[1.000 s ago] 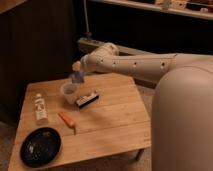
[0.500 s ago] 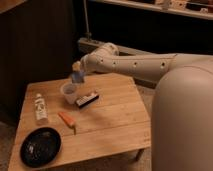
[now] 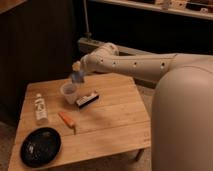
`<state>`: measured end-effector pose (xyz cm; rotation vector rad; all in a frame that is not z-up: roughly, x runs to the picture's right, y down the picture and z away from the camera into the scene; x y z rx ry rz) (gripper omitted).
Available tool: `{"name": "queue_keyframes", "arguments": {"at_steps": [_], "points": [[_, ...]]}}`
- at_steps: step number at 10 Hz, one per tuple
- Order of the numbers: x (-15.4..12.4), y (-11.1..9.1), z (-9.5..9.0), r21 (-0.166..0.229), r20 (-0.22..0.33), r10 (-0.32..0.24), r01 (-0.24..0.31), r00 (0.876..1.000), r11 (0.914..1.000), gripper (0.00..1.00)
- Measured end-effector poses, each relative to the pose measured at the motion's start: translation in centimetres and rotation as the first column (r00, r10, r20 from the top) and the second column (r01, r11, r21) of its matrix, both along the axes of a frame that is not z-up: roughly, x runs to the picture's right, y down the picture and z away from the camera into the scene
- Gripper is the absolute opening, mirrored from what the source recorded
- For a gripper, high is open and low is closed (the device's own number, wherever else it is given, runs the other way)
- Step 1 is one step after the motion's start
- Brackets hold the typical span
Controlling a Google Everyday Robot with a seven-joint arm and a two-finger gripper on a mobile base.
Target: Place the white sponge in the ceramic cup
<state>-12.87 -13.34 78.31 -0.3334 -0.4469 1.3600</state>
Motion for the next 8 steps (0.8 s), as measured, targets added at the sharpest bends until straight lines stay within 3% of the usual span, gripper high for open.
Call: {"name": "queue_keyframes", "arguments": {"at_steps": [3,6,8], "points": [[-0.1,-0.1,-0.1,0.006,0.002,0.0,0.0,1.0,1.0,0.0],[-1.4,-2.9,0.2,0.109,0.049,-0.048,0.043,0.998,0.9931,0.0],[-3.8,-4.6,0.6,0.148,0.11,-0.07,0.053,0.991,0.9876,0.0]]}}
